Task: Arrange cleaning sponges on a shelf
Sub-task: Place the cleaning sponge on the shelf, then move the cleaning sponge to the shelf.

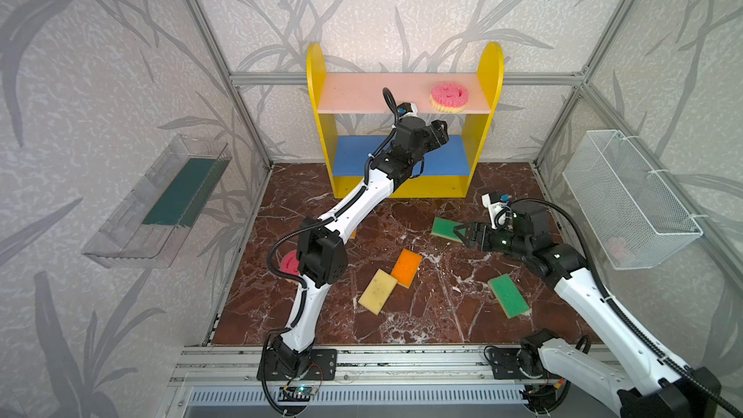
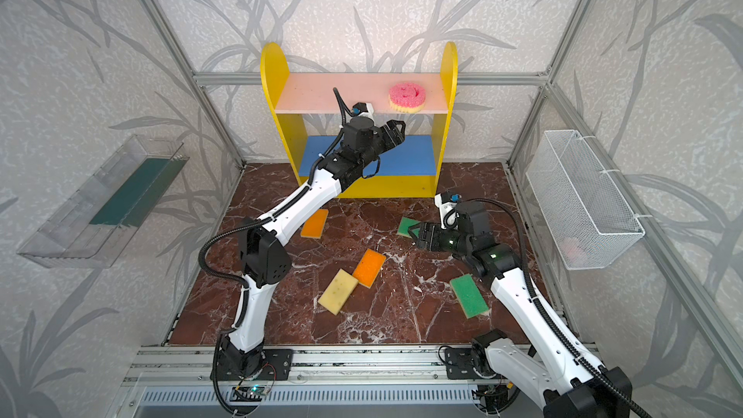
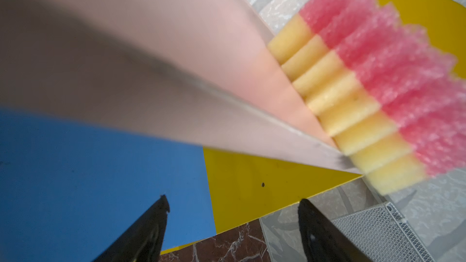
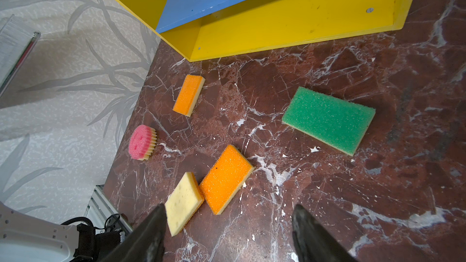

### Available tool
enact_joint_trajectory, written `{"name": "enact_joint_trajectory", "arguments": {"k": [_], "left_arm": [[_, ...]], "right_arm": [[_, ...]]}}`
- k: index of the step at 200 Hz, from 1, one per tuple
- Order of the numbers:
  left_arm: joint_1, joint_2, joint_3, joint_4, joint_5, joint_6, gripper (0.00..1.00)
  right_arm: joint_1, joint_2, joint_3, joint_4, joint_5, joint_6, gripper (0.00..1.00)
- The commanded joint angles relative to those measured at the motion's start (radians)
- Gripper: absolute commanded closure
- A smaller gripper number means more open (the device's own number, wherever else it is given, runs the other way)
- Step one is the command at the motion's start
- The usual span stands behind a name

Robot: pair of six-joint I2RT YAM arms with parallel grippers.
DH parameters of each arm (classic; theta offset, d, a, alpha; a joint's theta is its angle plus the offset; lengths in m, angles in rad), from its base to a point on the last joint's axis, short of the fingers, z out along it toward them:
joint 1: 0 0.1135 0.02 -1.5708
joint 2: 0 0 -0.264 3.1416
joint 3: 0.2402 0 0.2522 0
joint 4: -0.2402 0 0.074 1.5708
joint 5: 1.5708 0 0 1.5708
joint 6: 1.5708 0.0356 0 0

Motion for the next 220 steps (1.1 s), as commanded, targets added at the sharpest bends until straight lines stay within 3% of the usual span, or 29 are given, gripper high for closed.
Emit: {"name": "enact_joint_trajectory", "arguments": {"k": [1, 53, 76, 113, 190, 220], "left_arm": [[-0.015, -0.099, -0.030, -0.016, -0.020, 0.082, 0.26], [-0.061, -0.231, -0.166, 0.020, -0.069, 0.260, 0.35], [-0.061, -0.239, -0.145, 0.010, -0.050, 0.322, 0.26], [-0.050, -0.191, -0.040, -0.017, 0.006, 0.409, 0.16], [-0.014, 0.008, 0.306, -0.179, 0.112, 0.560, 0.08], [0.005, 0.042, 0.342, -0.205, 0.116, 0.586, 0.07]], "right_arm": [[0.006, -0.011, -0.016, 0.010, -0.003, -0.013, 0.23], [0.006, -0.001, -0.029, 0.022, -0.011, -0.013, 0.23], [0.007, 0.005, -0.026, 0.026, -0.019, -0.017, 0.23], [0.007, -0.006, -0.028, 0.027, -0.025, -0.031, 0.23], [0.007, -0.018, -0.035, 0.016, -0.032, -0.062, 0.21], [0.009, -0.013, -0.039, 0.020, -0.036, -0.065, 0.22]]}}
